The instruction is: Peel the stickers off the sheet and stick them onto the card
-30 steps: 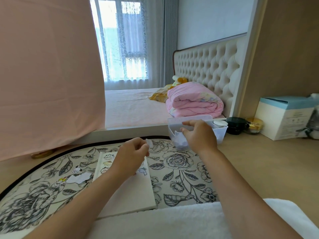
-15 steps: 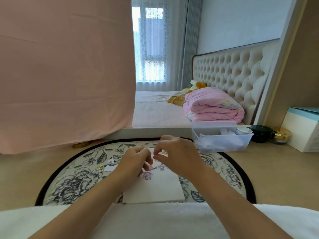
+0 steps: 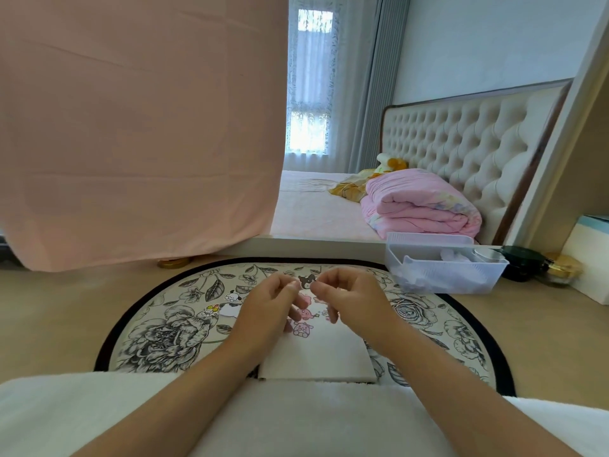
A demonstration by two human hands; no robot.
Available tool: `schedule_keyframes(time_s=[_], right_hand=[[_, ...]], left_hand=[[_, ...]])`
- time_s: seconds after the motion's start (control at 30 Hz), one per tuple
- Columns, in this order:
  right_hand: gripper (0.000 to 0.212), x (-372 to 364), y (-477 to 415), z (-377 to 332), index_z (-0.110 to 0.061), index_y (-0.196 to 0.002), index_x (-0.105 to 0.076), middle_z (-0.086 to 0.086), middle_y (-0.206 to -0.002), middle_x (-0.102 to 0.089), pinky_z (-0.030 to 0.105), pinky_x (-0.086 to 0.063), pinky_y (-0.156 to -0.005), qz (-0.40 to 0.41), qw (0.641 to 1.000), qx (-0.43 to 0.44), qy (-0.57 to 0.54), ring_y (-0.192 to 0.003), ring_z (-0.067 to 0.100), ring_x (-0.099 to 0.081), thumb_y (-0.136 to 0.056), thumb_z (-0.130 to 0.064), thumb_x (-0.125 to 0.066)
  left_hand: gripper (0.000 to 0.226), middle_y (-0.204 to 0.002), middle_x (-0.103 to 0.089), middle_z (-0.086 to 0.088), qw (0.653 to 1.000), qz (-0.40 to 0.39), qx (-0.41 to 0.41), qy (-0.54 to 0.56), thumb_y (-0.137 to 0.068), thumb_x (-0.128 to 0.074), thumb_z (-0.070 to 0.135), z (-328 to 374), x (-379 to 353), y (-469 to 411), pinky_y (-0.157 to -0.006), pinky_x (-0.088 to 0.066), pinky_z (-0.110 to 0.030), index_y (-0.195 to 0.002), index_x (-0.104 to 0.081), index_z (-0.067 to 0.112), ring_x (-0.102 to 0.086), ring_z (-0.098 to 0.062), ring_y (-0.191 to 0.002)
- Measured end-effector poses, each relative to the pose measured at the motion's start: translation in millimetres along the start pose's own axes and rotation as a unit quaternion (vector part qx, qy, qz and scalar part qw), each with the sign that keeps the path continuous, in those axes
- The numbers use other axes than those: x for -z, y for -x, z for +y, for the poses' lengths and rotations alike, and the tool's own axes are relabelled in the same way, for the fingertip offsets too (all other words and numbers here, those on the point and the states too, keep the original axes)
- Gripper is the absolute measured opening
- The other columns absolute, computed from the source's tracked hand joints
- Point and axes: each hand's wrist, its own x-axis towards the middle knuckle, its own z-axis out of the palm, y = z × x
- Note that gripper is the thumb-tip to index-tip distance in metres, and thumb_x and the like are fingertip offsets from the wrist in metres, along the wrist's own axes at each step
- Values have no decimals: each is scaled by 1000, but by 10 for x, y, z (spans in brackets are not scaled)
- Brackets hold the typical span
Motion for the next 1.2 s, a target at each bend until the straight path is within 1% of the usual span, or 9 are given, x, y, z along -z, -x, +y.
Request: schedule_keyframes(time_s=[0.17, 0.33, 0.47, 0.6, 0.83, 0.97, 1.07, 1.13, 1.2], right_hand=[[13, -14, 22, 12, -8, -95, -71, 0, -78, -68, 22, -33, -44, -53, 984, -121, -116, -53, 14, -54, -92, -20, -71], [16, 0, 6, 21, -11, -96, -74, 0, -83, -74, 22, -32, -43, -48, 984, -143, -94, -54, 14, -56, -93, -27, -71], [14, 46, -25, -9, -16, -94, -76, 4, -84, -75, 15, -44, -48, -8, 996, -65, 59, -52, 5, -59, -90, -29, -75], [16, 141, -85, -43, -31, -97, -73, -9, -83, -73, 20, -50, -61, 11, 988, 28, 151, -52, 0, -57, -83, -32, -80], [5, 167, -85, -52, -36, -79, -77, -21, -76, -71, 22, -49, -66, -47, 954, 84, 284, -58, -2, -58, -82, -39, -79], [9, 186, -93, -45, -35, -76, -76, -20, -75, -71, 24, -50, -66, -51, 952, 79, 290, -60, -4, -58, -84, -39, -77], [10, 213, -101, -60, -23, -80, -77, -3, -74, -73, 23, -50, -60, -66, 968, 41, 237, -53, -2, -57, -88, -29, -77], [15, 273, -102, -74, -13, -83, -76, 6, -75, -71, 22, -47, -51, -74, 979, -28, 189, -50, 7, -57, -90, -26, -74], [21, 330, -80, -76, -9, -88, -75, 1, -71, -67, 21, -38, -45, -117, 971, -121, 167, -50, 10, -55, -92, -29, -72]], left_hand=[[13, -66, -70, 1, 999, 5, -42, -28, -98, -58, 10, -70, 46, -21, -52, -46, -25, -86, -63, 10, -62, -10, -59], [19, -64, -67, 3, 993, 6, -85, -80, -97, -57, 11, -78, 78, -36, -54, -46, -22, -80, -62, 17, -57, -8, -58], [16, -74, -69, -3, 975, -10, -126, -181, -98, -56, 19, -91, 115, -44, -53, -41, -12, -84, -61, 21, -52, -2, -56], [16, -75, -65, 7, 956, -50, -149, -248, -98, -54, 23, -100, 167, -54, -59, -43, -15, -84, -57, 29, -59, -9, -67], [12, -77, -63, 9, 931, -84, -187, -301, -96, -55, 27, -130, 203, -62, -70, -51, -37, -85, -56, 32, -59, -14, -73], [11, -79, -67, 11, 939, -71, -183, -283, -96, -59, 29, -129, 187, -69, -68, -49, -23, -86, -61, 33, -61, -9, -73], [6, -80, -72, 14, 957, -45, -154, -240, -94, -64, 30, -126, 170, -82, -68, -44, -9, -97, -67, 34, -64, 1, -77], [17, -84, -72, 16, 962, -26, -145, -230, -94, -65, 32, -120, 178, -91, -73, -45, -10, -111, -66, 32, -63, 4, -81], [29, -100, -70, 21, 944, -28, -163, -284, -95, -62, 35, -131, 208, -95, -85, -46, -15, -124, -61, 34, -60, 7, -91]])
